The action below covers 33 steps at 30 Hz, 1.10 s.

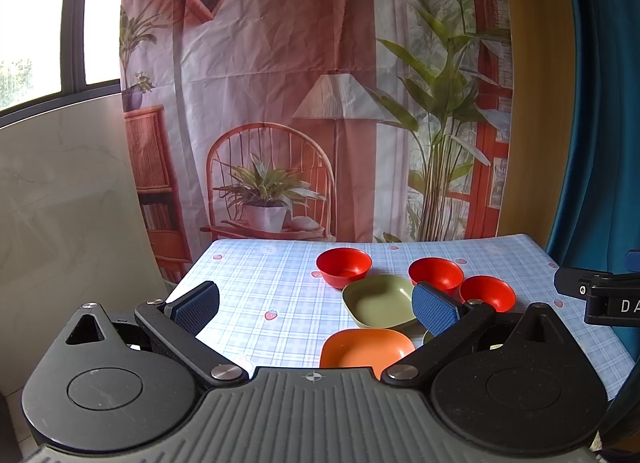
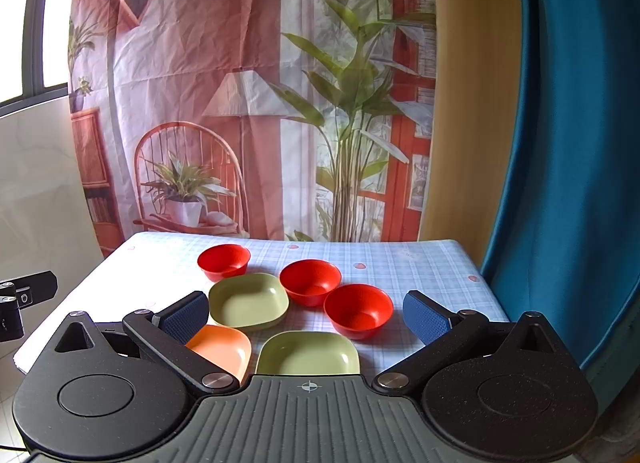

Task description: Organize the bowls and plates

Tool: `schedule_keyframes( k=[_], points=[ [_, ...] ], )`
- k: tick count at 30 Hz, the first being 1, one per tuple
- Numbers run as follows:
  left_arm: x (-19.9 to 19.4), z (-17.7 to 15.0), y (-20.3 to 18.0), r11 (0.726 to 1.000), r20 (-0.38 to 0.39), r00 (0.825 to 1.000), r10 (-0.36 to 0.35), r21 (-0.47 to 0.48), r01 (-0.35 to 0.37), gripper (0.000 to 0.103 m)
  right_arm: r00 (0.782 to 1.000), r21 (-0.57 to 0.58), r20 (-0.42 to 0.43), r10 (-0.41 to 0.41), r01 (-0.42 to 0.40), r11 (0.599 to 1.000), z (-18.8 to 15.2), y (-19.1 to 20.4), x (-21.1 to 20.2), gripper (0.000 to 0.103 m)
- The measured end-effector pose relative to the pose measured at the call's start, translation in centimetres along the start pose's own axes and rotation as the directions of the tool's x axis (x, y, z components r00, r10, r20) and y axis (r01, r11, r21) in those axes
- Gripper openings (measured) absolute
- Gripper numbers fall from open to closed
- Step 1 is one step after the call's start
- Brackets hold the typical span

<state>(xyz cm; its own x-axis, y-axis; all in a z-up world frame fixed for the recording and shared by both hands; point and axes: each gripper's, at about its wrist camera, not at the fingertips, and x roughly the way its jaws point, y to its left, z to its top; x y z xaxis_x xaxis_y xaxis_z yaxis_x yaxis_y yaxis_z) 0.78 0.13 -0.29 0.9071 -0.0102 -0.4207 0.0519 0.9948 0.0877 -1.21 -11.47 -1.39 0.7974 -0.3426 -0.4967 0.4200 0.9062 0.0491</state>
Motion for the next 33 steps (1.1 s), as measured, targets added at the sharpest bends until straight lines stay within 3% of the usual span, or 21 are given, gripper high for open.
schedule_keyframes(
  k=[33],
  points=[
    [-0.12, 0.02, 0.2, 0.999, 0.019, 0.999, -0.038, -0.013, 0.038, 0.103, 1.0, 0.022, 0.003, 0.008, -0.008, 1.0, 0.23, -0.57, -0.02, 0.103]
  ],
)
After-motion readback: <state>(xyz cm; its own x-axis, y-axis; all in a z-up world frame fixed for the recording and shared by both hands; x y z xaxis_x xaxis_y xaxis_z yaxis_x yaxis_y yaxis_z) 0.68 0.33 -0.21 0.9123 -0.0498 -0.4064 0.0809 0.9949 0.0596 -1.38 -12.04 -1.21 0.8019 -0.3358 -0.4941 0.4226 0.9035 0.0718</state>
